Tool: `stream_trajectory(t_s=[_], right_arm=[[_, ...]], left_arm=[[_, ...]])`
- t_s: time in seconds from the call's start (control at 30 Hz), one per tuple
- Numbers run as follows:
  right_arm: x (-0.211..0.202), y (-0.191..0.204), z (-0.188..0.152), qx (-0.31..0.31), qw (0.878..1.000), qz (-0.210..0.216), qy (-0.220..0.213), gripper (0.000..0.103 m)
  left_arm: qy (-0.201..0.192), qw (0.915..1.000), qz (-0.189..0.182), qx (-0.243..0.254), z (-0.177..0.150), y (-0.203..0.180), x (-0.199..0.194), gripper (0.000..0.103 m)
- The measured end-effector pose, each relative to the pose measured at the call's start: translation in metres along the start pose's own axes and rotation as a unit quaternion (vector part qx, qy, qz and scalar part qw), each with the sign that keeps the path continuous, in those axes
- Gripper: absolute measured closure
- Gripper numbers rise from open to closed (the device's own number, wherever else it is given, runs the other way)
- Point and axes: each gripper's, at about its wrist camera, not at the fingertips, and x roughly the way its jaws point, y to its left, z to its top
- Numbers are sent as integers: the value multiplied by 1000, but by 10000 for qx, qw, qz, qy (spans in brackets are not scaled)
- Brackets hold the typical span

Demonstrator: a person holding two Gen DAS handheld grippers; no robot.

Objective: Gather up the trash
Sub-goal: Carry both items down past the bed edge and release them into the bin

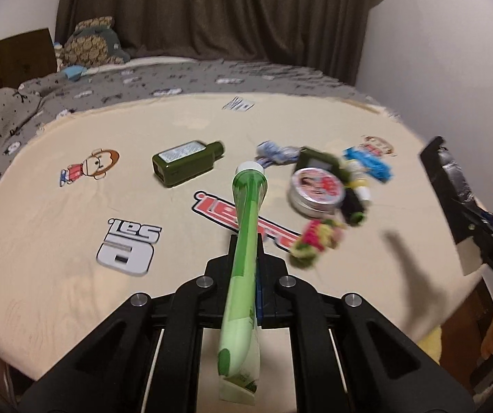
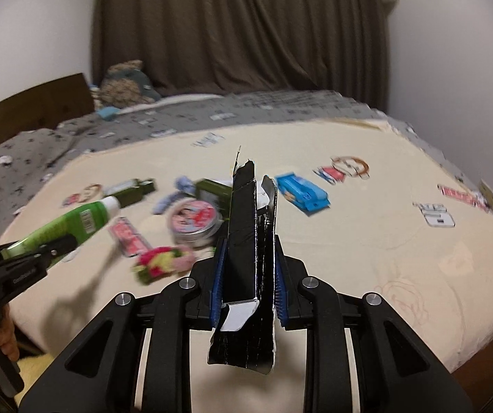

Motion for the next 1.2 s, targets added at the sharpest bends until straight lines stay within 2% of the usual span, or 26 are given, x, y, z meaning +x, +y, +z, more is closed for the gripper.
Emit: stream_trajectory(t_s=[0.23,0.43,0.6,0.73,0.87,1.2], right_arm=[[-52,12,-23,-325,9981,500,-172,78],[-76,9,-50,-477,9976,498,-74,78],[-77,11,-84,-672,9962,468,279,78],[-60,11,-117,-717,9925,499,850,78],[-39,9,-153,-669,9856,514,1463,78],[-12,19,-207,-734,9659,700,2383,79]], left_arm=[[-306,9987,-336,250,-32,-31,-61,97],[-214,9973,-627,319,-69,-45,-83,97],[246,9955,-847,354,-112,-57,-75,97],[856,9906,-990,389,-149,-61,-52,97],[1292,9839,-1171,387,-177,-59,-30,96],[2096,9681,-1277,503,-220,-69,5,97]])
